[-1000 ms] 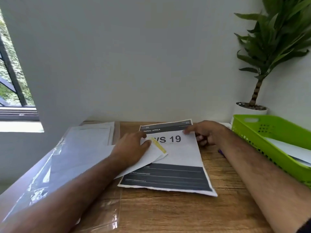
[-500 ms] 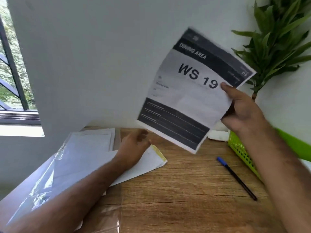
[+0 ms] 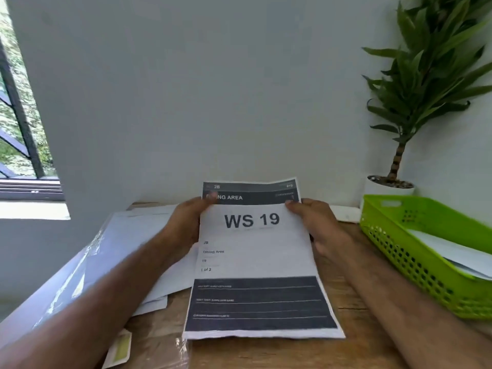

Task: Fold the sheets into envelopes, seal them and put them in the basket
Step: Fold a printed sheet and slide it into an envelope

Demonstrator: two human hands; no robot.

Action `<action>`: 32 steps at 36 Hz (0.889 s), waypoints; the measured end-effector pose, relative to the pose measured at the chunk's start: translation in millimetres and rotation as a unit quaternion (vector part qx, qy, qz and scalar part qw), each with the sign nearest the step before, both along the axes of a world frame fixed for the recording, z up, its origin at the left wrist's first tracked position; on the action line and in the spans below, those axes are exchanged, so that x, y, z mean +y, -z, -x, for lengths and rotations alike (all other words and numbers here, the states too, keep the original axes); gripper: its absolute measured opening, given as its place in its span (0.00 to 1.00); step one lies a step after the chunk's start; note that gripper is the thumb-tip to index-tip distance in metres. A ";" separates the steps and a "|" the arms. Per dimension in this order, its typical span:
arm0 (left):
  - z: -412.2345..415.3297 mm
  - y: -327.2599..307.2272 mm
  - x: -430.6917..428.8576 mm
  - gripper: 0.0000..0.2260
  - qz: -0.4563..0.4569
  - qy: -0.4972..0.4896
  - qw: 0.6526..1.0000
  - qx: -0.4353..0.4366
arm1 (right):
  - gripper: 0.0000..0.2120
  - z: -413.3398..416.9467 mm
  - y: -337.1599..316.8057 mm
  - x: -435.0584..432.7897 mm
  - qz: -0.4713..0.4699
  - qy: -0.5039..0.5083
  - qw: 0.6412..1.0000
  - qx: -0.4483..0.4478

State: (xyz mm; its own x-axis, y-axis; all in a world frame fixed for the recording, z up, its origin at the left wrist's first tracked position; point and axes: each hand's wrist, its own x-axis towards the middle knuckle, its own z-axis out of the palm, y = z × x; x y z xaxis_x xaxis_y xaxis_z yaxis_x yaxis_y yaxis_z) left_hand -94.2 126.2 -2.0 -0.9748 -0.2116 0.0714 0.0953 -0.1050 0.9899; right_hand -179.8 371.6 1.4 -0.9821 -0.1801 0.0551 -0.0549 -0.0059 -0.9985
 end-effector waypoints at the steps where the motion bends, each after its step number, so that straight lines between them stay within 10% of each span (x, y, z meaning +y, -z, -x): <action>1: 0.3 2.0 -1.3 0.12 0.027 -0.016 1.000 -0.002 | 0.07 0.5 0.3 0.3 -0.005 -0.008 1.000 0.001; 32: -1.1 -3.1 -13.5 0.15 -0.009 -0.008 1.000 -0.022 | 0.11 5.4 -6.6 9.0 0.037 -0.107 0.993 0.013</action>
